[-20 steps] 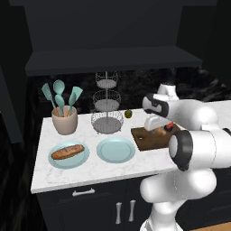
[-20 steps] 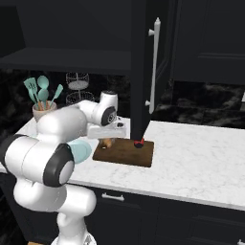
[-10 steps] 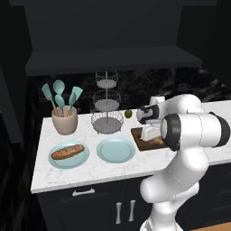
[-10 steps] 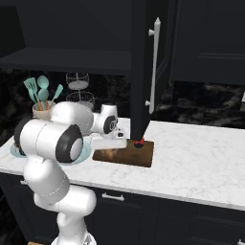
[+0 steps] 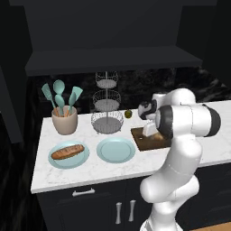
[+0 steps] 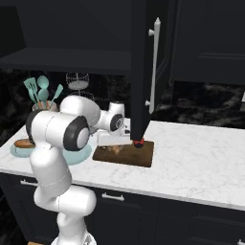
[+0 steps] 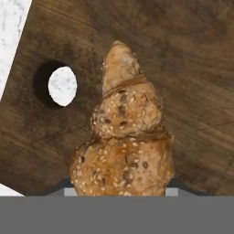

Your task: From the different types of pastries on the counter, select a croissant and place it on the cutting board. Then retrieve a jar of jam from the cabinet and place it alongside the croissant on the cutting board.

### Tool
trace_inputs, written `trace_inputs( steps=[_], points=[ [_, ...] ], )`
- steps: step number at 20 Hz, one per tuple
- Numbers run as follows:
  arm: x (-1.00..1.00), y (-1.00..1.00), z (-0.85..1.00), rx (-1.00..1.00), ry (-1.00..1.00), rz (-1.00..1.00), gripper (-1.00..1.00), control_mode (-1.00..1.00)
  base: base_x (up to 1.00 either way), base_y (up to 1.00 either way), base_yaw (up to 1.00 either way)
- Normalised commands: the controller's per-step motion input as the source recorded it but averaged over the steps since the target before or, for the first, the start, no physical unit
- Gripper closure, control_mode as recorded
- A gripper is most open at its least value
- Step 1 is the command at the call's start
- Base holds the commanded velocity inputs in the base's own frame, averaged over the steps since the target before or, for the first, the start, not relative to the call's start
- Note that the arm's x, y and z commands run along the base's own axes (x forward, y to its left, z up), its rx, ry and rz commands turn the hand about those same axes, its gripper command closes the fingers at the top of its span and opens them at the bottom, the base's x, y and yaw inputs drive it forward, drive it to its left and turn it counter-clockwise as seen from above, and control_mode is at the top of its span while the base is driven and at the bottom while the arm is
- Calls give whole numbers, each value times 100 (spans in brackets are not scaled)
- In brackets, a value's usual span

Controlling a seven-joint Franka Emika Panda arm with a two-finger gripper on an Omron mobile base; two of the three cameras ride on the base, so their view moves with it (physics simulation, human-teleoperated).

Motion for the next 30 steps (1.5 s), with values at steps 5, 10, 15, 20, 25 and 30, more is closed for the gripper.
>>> trace_inputs(
  steps=[5, 10, 15, 20, 25, 30],
  points=[
    [1, 1, -43, -4, 7, -2, 100, -100, 0, 0, 0],
    [30, 0, -90, -11, 14, -1, 100, -100, 0, 0, 0],
    [10, 10, -27, -1, 4, -1, -100, -100, 0, 0, 0],
    [-26, -2, 64, 11, 0, -6, -100, -100, 0, 0, 0],
    [-39, 0, 92, 3, -1, -8, -100, -100, 0, 0, 0],
    [-29, 18, 90, 0, -4, -12, -100, -100, 0, 0, 0]
  ],
)
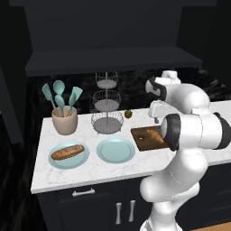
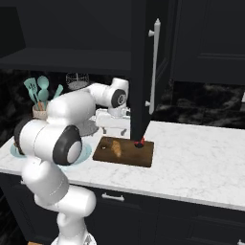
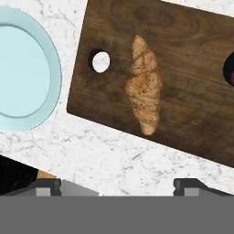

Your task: From the different types of pastries on the counter, select a croissant and place it on the cutting board. Then retrieve a jar of jam from the cabinet and place it alongside the croissant on the cutting board.

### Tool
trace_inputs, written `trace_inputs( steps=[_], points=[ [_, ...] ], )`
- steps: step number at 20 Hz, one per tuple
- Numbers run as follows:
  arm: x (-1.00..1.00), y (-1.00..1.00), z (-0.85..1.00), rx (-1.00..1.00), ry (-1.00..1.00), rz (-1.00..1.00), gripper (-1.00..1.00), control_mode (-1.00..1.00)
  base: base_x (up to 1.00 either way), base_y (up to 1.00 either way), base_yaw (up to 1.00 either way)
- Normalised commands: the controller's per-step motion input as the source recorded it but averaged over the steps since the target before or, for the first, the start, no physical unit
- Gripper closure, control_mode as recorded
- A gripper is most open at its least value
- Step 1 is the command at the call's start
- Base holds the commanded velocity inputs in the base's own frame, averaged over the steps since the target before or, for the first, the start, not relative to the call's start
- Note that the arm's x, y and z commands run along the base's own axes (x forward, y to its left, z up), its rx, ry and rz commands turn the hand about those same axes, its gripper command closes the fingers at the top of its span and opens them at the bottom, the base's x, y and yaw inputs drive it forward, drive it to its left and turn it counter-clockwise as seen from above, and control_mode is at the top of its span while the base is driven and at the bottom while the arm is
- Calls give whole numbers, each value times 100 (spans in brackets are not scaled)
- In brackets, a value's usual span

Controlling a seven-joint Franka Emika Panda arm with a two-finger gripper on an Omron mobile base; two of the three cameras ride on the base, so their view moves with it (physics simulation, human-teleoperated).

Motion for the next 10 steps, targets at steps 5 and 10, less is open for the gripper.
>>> trace_inputs(
  steps=[5, 10],
  points=[
    [-100, 19, 0, 0, -13, -14, -100, -100, 0, 0, 0],
    [-100, 25, -8, 0, -23, 0, -100, -100, 0, 0, 0]
  ],
)
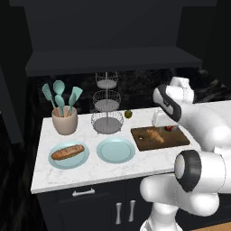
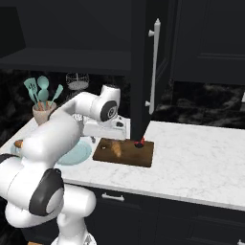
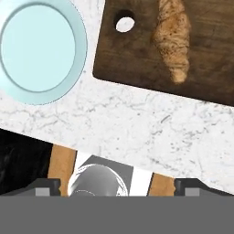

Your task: From the different types of pastries on the counter, select a croissant and place it on the cutting board. Then retrieve a jar of jam from the cabinet and place it alongside the croissant on the cutting board.

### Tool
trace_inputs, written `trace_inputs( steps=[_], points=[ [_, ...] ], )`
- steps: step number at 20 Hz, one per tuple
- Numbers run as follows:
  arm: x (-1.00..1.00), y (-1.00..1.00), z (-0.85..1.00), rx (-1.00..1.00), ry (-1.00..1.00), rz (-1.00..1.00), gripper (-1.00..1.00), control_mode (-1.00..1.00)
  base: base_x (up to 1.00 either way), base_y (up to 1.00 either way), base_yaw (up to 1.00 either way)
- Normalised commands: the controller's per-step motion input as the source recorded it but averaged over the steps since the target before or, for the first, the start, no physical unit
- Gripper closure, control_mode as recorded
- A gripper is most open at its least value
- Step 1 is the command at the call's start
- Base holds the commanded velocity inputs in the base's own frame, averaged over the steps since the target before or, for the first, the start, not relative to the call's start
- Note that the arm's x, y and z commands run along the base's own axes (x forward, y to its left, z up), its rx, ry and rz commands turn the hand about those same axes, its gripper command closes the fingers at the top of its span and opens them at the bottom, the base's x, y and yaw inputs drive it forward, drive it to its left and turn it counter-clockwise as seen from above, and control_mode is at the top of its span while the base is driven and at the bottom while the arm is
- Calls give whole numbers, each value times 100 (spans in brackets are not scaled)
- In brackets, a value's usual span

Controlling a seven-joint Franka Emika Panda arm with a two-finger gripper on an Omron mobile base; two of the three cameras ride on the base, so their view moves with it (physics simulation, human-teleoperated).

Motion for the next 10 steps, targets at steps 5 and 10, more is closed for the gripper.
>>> trace_inputs(
  steps=[5, 10],
  points=[
    [-100, 36, -6, -1, -28, 0, -100, -100, 0, 0, 0],
    [-100, 39, -1, -4, -31, 0, -100, -100, 0, 0, 0]
  ],
)
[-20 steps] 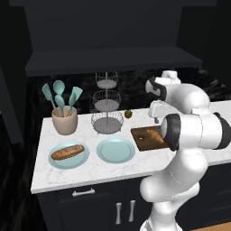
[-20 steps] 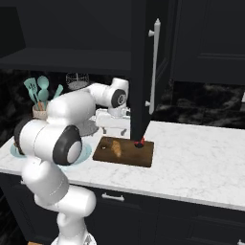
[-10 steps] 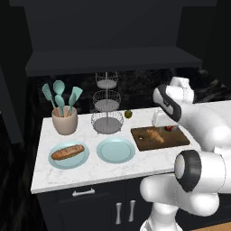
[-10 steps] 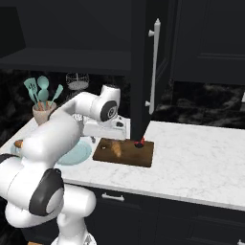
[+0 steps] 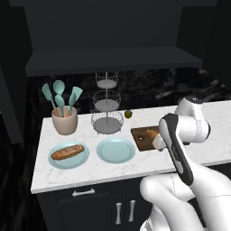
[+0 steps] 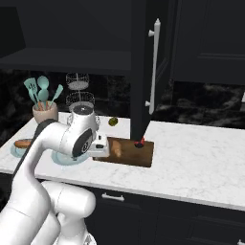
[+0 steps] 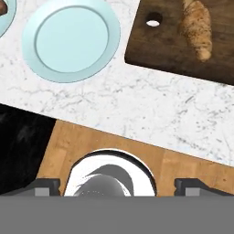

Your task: From the different types of pastries on the counter, select a croissant and place it on the cutting board. Then retrieve a jar of jam from the cabinet and place it alongside the croissant on the cutting board.

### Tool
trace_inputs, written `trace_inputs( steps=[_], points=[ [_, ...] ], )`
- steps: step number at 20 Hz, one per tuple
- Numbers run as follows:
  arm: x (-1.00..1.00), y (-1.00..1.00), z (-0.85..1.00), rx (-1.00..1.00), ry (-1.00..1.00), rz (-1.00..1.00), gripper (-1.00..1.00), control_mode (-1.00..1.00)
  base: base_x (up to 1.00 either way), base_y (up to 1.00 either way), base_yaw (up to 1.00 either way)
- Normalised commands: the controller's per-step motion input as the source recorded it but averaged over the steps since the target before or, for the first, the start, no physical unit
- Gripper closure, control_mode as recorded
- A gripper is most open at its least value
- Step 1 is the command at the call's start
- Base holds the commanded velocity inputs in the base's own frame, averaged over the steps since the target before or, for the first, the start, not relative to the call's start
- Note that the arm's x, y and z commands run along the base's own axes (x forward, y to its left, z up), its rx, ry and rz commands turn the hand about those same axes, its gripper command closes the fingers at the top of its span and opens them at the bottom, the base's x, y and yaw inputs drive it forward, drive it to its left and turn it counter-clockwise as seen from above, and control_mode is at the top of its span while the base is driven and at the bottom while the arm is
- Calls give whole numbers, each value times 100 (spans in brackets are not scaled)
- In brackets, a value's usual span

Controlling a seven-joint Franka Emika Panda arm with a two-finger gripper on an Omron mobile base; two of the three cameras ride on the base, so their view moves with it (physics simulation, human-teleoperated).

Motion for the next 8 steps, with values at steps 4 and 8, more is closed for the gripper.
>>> trace_inputs(
  steps=[4, 8],
  points=[
    [-100, 39, -2, -6, -32, 0, -100, -100, 0, 0, 0],
    [-100, 38, -3, -6, -29, 0, -100, -100, 0, 0, 0]
  ],
)
